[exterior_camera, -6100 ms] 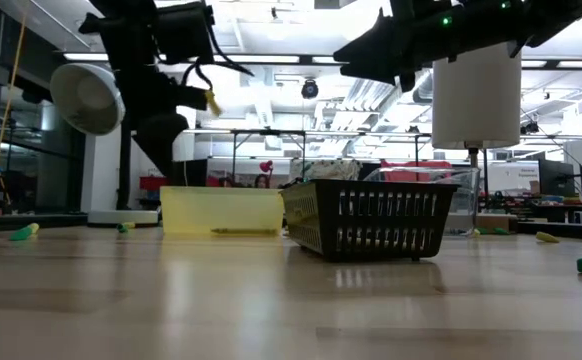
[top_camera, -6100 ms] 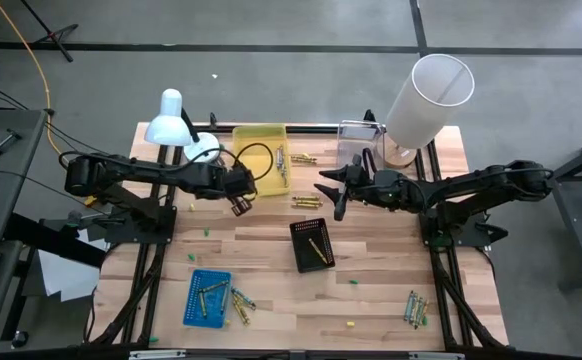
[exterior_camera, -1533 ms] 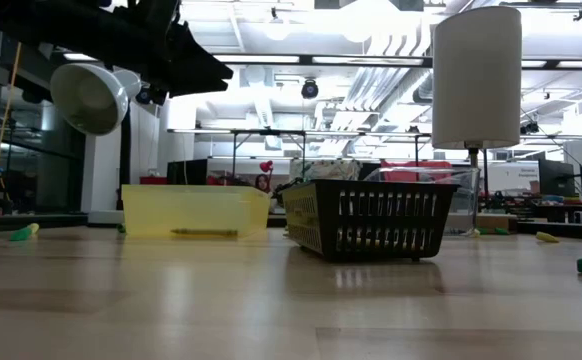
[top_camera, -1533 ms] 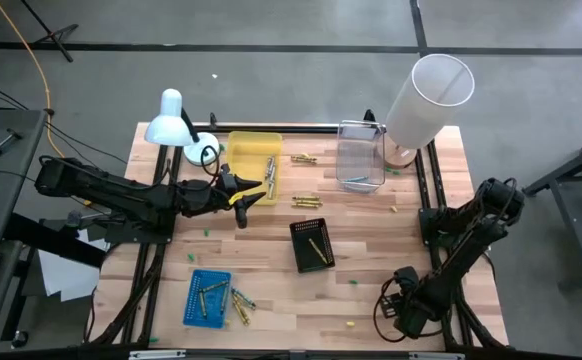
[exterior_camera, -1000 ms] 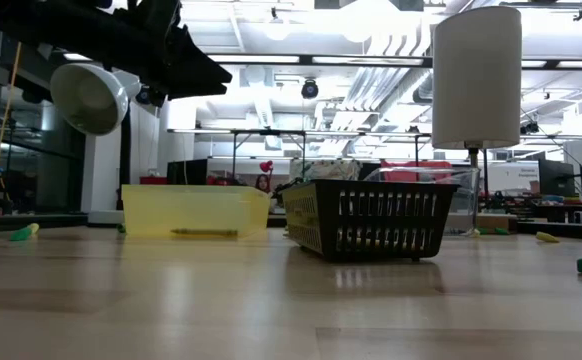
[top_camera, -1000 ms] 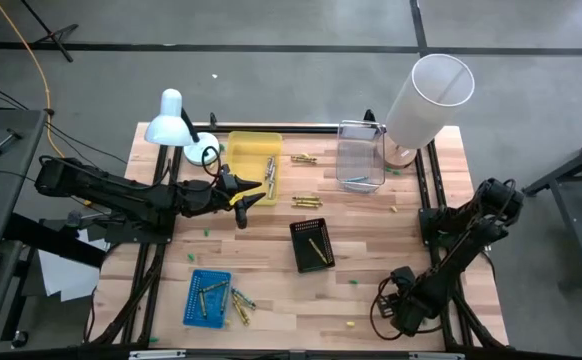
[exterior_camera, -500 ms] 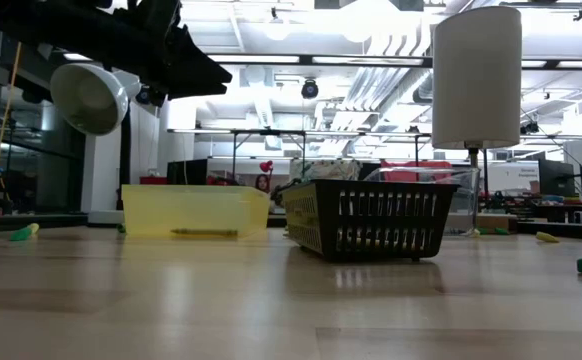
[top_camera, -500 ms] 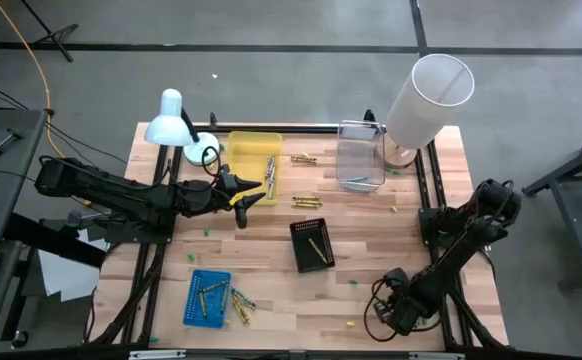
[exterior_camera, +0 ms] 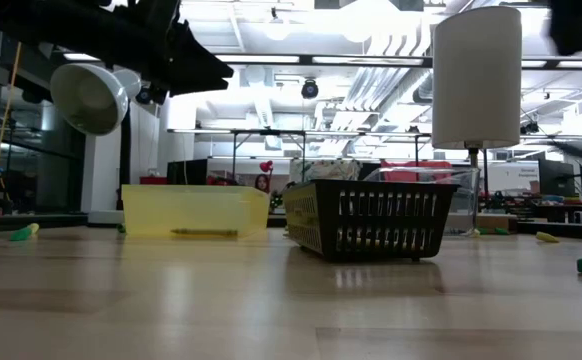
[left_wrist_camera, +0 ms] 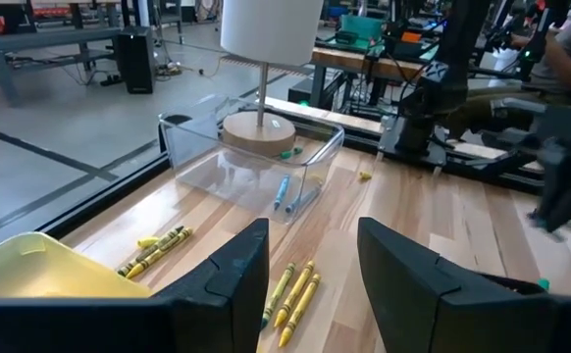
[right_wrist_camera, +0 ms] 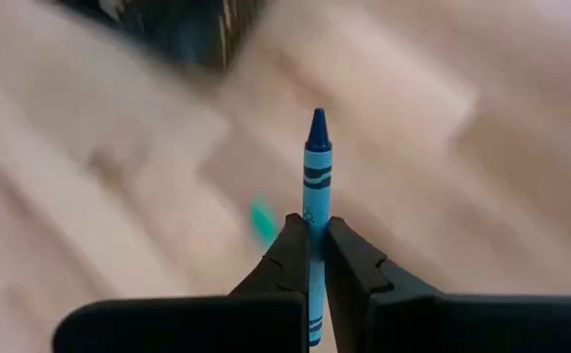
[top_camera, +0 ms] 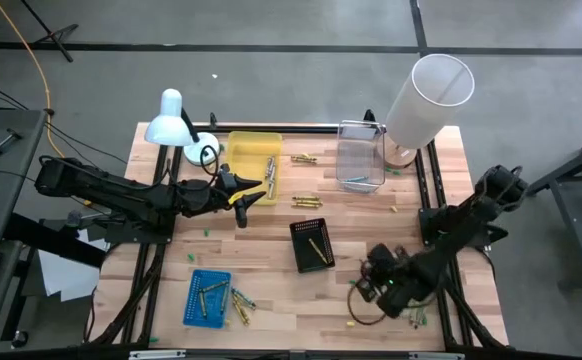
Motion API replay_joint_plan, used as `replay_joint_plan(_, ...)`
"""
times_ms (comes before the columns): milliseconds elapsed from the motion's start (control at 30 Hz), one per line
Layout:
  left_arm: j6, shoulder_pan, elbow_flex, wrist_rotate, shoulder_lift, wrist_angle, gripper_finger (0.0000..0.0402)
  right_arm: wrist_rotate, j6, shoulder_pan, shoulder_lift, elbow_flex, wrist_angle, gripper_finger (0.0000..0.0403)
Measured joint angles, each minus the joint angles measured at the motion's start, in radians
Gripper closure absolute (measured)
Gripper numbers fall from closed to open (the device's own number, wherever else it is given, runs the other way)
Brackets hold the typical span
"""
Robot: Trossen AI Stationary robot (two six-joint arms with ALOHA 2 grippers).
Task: Sort crayons
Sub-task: Put the blue crayon into the transparent bin
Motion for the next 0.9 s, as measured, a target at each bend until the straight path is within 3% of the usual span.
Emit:
replay_joint_plan(300,0.043,0.0,0.0,0.0,0.0,0.004,0.0255,0.202,-0.555,-0.361,-0.026,-0.075,0.183,0.0402)
replay_joint_plan(533,0.042,-0.001,0.0,0.004,0.0,-0.003,0.0255,0.418,-0.972,-0.551,-0.201,-0.078,0.41,0.0402)
replay_joint_plan(700,-0.005,-0.002,0.0,0.071,0.0,-0.01,0.0255,0.625,-1.037,-0.563,-0.346,-0.129,0.455,0.0402)
replay_joint_plan(900,-0.061,-0.002,0.0,0.138,0.0,-0.008,0.0255,0.605,-1.039,-0.573,-0.55,-0.435,0.756,0.0403)
